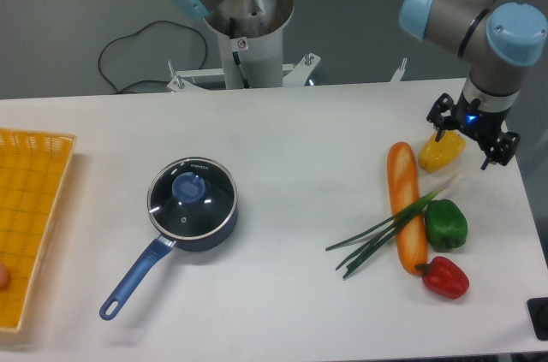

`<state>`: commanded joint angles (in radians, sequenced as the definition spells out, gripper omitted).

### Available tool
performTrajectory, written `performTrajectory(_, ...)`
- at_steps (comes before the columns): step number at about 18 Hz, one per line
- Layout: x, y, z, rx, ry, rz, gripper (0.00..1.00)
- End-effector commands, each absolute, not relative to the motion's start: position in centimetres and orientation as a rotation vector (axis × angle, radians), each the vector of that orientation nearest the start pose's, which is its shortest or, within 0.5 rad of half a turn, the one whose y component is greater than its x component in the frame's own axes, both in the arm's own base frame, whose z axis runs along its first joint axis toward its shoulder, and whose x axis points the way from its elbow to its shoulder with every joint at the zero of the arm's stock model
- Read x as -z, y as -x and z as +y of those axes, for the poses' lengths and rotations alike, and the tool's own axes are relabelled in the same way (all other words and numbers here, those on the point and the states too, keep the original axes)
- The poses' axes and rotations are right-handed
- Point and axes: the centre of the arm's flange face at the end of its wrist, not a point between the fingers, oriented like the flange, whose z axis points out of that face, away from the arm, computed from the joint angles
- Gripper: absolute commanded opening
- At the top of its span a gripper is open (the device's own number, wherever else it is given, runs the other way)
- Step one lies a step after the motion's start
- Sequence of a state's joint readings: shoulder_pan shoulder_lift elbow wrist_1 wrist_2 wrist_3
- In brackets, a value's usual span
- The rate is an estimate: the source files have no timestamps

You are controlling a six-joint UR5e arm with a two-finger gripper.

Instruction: Open the lid

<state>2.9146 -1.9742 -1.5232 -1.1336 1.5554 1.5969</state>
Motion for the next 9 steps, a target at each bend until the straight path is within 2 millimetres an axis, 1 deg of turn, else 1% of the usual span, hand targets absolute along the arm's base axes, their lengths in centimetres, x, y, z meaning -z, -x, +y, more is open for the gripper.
performTrajectory(6,-32.71,59.33,27.63,-0.126,3.091,0.401,1.00)
performTrajectory(9,-32.61,58.93,28.07,-0.121,3.087,0.408,1.00)
